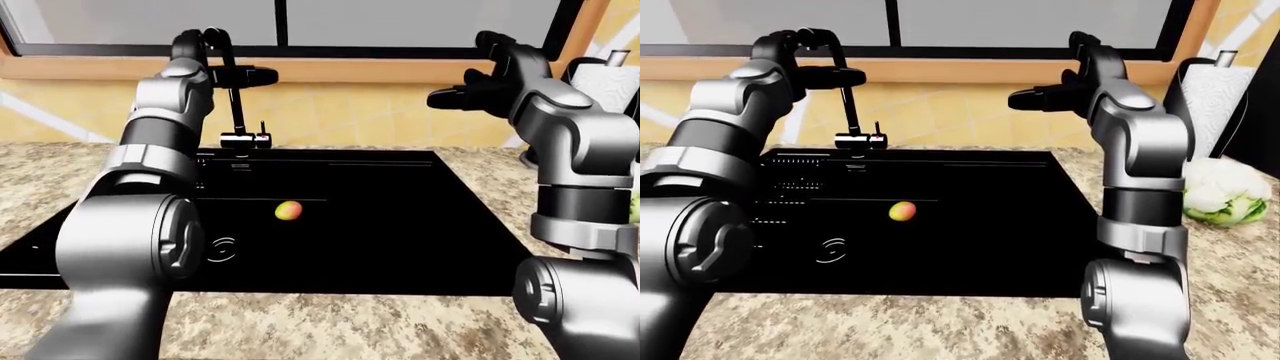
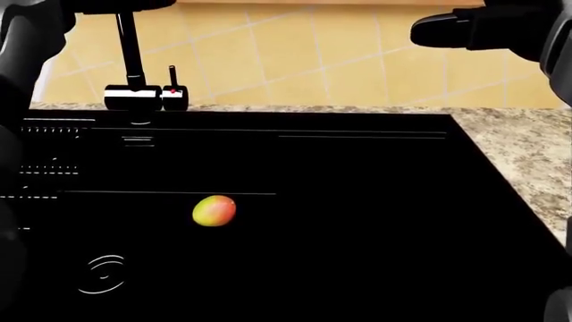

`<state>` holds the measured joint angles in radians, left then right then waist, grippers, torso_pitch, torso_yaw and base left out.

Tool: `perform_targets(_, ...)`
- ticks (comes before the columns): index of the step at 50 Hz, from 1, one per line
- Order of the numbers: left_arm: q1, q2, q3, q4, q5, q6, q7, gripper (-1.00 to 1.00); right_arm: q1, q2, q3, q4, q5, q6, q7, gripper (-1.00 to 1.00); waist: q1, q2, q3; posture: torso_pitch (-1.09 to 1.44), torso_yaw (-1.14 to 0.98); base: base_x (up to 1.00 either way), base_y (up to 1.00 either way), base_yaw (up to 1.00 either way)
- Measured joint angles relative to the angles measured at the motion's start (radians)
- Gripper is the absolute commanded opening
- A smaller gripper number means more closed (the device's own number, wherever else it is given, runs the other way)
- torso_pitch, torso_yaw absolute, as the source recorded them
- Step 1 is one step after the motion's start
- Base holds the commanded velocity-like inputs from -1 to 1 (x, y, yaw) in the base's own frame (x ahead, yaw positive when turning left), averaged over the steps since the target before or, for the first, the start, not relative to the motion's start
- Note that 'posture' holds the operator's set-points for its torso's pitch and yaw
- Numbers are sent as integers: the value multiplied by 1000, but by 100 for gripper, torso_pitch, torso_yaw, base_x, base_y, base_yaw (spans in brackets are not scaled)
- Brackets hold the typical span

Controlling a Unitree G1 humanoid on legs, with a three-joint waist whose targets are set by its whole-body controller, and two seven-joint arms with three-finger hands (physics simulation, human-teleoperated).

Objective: Turn the sink spout to the right.

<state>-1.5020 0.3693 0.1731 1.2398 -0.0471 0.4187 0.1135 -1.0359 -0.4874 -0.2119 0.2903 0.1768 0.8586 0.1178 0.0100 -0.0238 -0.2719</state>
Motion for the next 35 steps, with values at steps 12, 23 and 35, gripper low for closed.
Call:
perform_targets(12, 0, -17, -5, -5, -7, 2, 2, 100, 12, 0, -3, -11, 5, 1, -2, 100, -1, -1, 0, -40, 0, 0, 0, 0)
perform_targets(23, 14, -46, -9, -20, -20, 3, 9, 100, 9, -8, -5, -7, 8, 3, 0, 100, 0, -2, 0, -40, 0, 0, 0, 0)
perform_targets(35, 20, -61, -13, -28, -36, 9, 13, 100, 13, -15, -9, -17, 11, 11, 0, 100, -1, -4, 0, -40, 0, 0, 0, 0)
